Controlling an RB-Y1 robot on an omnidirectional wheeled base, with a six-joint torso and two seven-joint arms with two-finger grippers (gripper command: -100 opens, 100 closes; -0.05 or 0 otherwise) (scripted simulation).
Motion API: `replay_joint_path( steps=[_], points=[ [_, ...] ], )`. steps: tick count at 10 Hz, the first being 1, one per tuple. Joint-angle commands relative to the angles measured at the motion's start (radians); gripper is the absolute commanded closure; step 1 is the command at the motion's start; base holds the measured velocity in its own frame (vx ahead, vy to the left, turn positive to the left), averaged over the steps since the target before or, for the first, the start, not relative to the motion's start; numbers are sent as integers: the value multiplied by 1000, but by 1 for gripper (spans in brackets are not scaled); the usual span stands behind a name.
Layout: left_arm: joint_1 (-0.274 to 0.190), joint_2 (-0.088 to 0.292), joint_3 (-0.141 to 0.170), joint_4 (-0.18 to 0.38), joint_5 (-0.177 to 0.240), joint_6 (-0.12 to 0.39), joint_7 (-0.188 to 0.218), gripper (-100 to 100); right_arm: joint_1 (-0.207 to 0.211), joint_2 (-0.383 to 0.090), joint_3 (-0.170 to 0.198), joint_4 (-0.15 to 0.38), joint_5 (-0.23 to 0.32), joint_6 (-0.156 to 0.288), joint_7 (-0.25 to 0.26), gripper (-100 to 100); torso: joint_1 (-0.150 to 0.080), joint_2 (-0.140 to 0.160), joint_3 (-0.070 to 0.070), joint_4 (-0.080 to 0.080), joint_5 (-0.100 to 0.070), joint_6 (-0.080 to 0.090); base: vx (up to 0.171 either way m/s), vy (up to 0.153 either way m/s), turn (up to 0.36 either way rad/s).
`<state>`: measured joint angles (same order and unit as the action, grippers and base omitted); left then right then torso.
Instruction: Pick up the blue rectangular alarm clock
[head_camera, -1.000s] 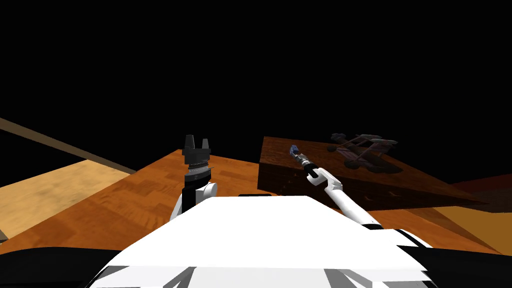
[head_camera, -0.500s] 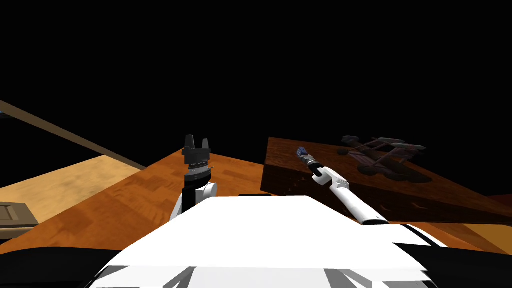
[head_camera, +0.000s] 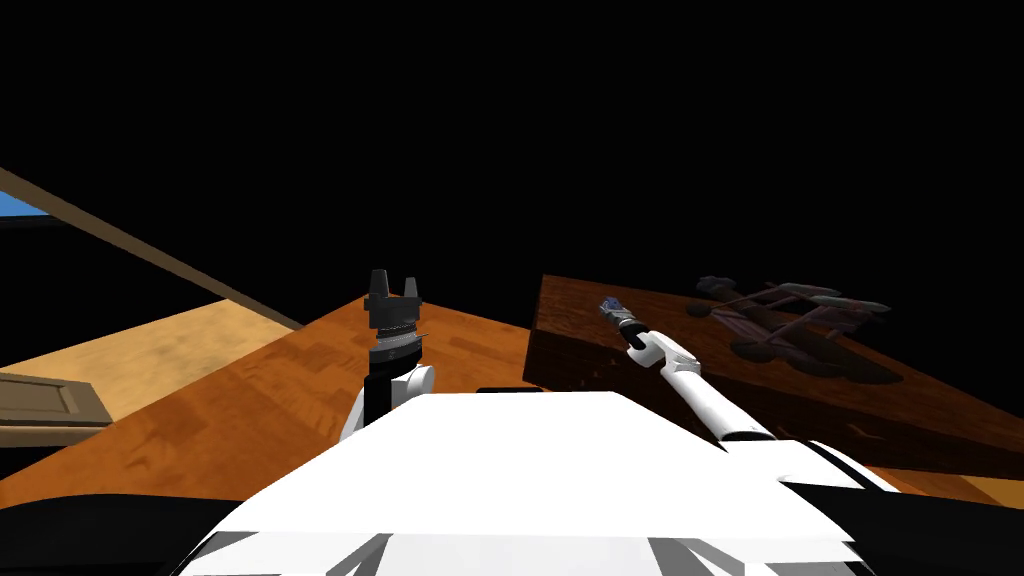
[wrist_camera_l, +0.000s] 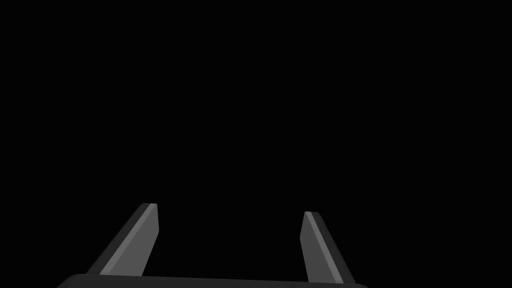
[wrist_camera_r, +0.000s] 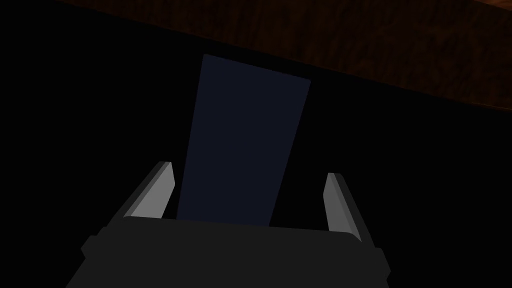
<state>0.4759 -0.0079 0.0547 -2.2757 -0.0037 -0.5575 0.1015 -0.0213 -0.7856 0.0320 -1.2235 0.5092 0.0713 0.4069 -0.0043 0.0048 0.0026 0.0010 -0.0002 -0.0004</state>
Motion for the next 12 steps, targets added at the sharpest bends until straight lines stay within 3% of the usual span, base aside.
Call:
replay_joint_path(
  steps=[1,3,4,5,6,8,9,10,11,12],
  points=[
    [0,0,0,0,0,0,0,0,-50,50,-50,50,50,33,31,-100,0,0,0,0,0,0,-167,-196,457],
    [0,0,0,0,0,0,0,0,-99,99,-104,95,99,53,49,-100,-7,6,4,1,-2,2,-158,-136,212],
    [0,0,0,0,0,0,0,0,-105,99,-113,98,99,53,49,-100,-5,6,4,1,-1,1,-140,-81,137],
    [0,0,0,0,0,0,0,0,-142,136,-150,133,137,72,67,-100,-3,5,3,1,-1,2,-151,-101,288],
    [0,0,0,0,0,0,0,0,-147,136,-158,139,137,72,67,-100,-4,5,3,1,-1,1,-100,-102,153],
    [0,0,0,0,0,0,0,0,-217,205,-225,207,206,112,103,-100,-5,3,2,1,-1,1,-168,-118,299],
    [0,0,0,0,0,0,0,0,-232,209,-248,221,212,112,103,-100,-5,7,4,1,-2,1,-162,-104,226],
    [0,0,0,0,0,0,0,0,-268,245,-285,258,250,131,121,-100,-5,5,3,1,-2,2,-151,-127,300],
    [0,0,0,0,0,0,0,0,-274,245,-293,262,250,131,121,-100,-6,4,3,1,-2,1,-131,-97,153],
    [0,0,0,0,0,0,0,0,-316,281,-330,302,288,151,139,-100,-5,3,2,1,-2,2,-150,-82,211]
  ],
)
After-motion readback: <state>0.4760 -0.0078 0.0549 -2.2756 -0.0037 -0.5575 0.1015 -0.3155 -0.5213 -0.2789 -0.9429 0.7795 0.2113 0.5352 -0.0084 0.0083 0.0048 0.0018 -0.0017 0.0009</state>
